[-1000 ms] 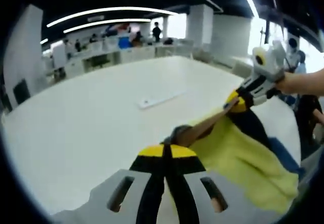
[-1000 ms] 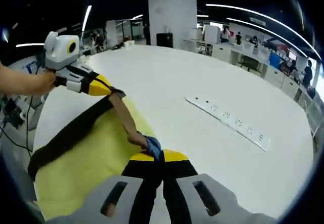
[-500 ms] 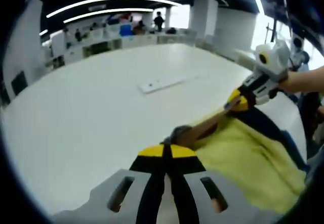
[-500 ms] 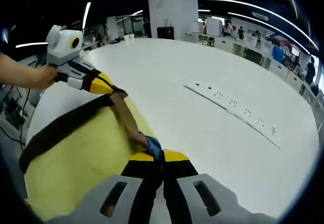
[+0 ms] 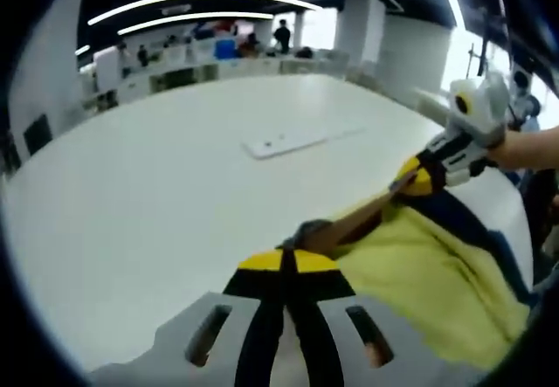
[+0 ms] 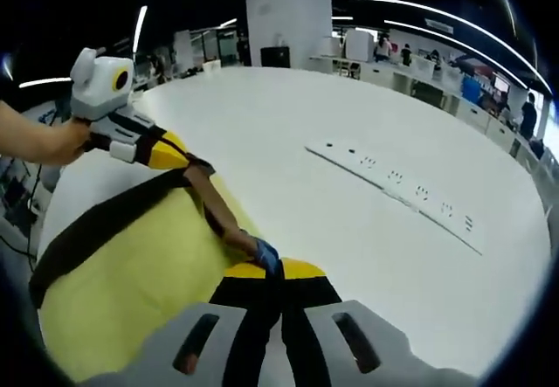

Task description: Fold the garment on the visible template until the final outline fits inside the template.

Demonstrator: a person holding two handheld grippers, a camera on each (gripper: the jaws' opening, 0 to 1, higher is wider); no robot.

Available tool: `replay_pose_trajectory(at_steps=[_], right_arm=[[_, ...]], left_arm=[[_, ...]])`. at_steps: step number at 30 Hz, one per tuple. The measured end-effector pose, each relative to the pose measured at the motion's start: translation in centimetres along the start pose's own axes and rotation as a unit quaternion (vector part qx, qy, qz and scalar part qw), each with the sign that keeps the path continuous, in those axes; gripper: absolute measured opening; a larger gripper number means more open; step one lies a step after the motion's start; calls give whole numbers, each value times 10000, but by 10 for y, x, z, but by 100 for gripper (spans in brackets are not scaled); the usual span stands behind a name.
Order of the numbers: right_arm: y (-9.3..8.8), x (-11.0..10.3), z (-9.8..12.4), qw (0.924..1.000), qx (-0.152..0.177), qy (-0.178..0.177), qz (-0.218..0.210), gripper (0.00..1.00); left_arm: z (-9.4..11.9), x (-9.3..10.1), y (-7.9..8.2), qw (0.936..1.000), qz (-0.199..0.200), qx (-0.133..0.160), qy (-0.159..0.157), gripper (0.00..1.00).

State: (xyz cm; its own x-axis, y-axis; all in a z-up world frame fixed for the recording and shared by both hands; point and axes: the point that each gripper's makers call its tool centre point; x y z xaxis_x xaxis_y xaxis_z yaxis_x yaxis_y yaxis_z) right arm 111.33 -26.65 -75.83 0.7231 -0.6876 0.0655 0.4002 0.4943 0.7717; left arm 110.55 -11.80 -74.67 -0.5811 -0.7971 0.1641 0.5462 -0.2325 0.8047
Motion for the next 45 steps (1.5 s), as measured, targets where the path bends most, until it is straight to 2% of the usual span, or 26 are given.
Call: replay_pose_trajectory(at_steps=[9,11,12,14,16,17,22,29,32,35,45], right_arm=[[1,6,-4,9997,33,-146,-211,7],[3,13,-4,9991,71,-335,-262,14],[5,18,-4,9983,107,-497,-290,20],[9,22,-4,9973,155,-574,-427,34],[13,25,-3,9964,231,-636,-514,44],[15,26,-2,9962,256,-652,-511,47],[20,26,-1,9957,325,-729,-463,53],[28,22,5,9955,412,-740,-417,55],[29,21,7,9959,406,-729,-350,56],[35,16,18,9957,479,-731,-293,57],[45,6,43,9947,633,-753,-285,57]], left_arm=[[-2,-2,1,9999,-102,33,120,0],[-1,-3,4,9995,-203,95,212,2],[1,-7,9,9984,-350,196,390,6],[3,-14,13,9976,-358,269,529,31],[2,-18,17,9971,-265,337,635,65],[3,-19,19,9964,-278,377,708,75],[8,-25,24,9945,-392,465,853,89],[17,-21,22,9948,-428,398,837,87],[23,-18,24,9945,-422,444,850,86],[34,-11,29,9938,-437,565,852,87],[52,2,43,9927,-576,684,815,88]])
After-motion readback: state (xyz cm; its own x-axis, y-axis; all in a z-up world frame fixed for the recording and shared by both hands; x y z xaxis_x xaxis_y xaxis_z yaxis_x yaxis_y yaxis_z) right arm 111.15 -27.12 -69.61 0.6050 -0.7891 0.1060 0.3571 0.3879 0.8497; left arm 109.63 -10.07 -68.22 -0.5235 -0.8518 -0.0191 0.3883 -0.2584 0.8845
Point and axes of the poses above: the point that each gripper's makers call its tool centre point, and the gripper's own axes: z roughly backward along the fingers, x roughly to its right, y roughly out of its top, and after that the axes turned 9 degrees about -y, right-handed
